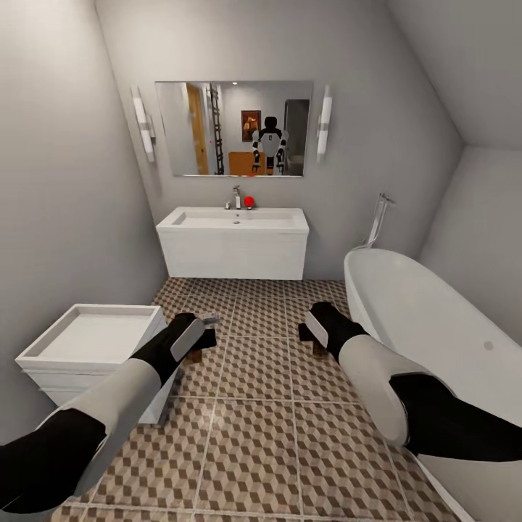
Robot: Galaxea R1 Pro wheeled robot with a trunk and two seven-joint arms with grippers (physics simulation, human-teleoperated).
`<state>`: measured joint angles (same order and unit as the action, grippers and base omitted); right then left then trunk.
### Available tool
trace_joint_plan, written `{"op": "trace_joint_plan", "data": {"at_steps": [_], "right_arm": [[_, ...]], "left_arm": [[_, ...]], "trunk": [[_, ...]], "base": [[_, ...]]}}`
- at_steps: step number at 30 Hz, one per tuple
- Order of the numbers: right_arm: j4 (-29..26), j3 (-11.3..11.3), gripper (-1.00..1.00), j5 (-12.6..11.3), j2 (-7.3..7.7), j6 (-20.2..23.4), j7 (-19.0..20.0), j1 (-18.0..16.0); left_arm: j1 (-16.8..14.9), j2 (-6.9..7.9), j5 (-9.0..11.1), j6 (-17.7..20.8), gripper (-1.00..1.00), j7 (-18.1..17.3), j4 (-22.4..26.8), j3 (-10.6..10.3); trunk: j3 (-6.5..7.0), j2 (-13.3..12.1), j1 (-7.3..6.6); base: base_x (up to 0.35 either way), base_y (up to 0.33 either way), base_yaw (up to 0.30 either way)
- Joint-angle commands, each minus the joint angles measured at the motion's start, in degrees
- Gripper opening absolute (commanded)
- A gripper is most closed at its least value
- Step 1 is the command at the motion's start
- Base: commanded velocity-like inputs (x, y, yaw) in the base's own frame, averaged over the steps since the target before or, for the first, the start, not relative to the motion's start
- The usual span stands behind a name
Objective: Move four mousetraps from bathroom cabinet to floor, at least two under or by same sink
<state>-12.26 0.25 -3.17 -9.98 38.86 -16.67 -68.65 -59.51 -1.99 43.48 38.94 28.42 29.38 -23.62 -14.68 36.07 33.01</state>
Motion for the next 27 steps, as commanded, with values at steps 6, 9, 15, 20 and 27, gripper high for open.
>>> {"op": "trace_joint_plan", "data": {"at_steps": [6, 9, 15, 20, 27], "right_arm": [[0.42, 0.02, -1.00, -0.66, -0.02, -3.60, -0.47, -0.38], [0.50, 0.02, -1.00, -0.63, -0.02, -4.94, -0.47, -0.41], [0.56, 0.09, -1.00, -0.61, -0.02, -5.91, -0.47, -0.43], [0.56, 0.17, -1.00, -0.67, -0.02, -5.60, -0.12, -0.43], [0.62, 0.23, -1.00, -0.69, -0.02, -3.37, 1.37, -0.43]], "left_arm": [[-0.23, -0.09, -0.83, -2.43, -1.00, -5.03, 0.02, -0.23], [-0.25, -0.96, -1.05, -2.80, -1.00, -5.76, 0.13, -0.22], [-0.26, -2.00, -1.22, -2.39, -1.00, -6.28, 0.73, -0.20], [-0.26, -3.05, -1.28, -1.47, -1.00, -6.27, 1.12, -0.24], [-0.26, -3.61, -1.66, 1.41, -1.00, -6.17, 2.37, -0.28]], "trunk": [[-0.09, 0.08, 0.02], [-0.09, 0.08, 0.02], [-0.99, 2.09, 1.12], [-1.89, 4.09, 2.22], [-3.15, 6.90, 3.75]], "base": [[0.000, 0.000, 0.000], [0.000, 0.000, 0.000], [0.000, 0.000, 0.000], [0.000, 0.000, 0.000], [0.000, 0.000, 0.000]]}}
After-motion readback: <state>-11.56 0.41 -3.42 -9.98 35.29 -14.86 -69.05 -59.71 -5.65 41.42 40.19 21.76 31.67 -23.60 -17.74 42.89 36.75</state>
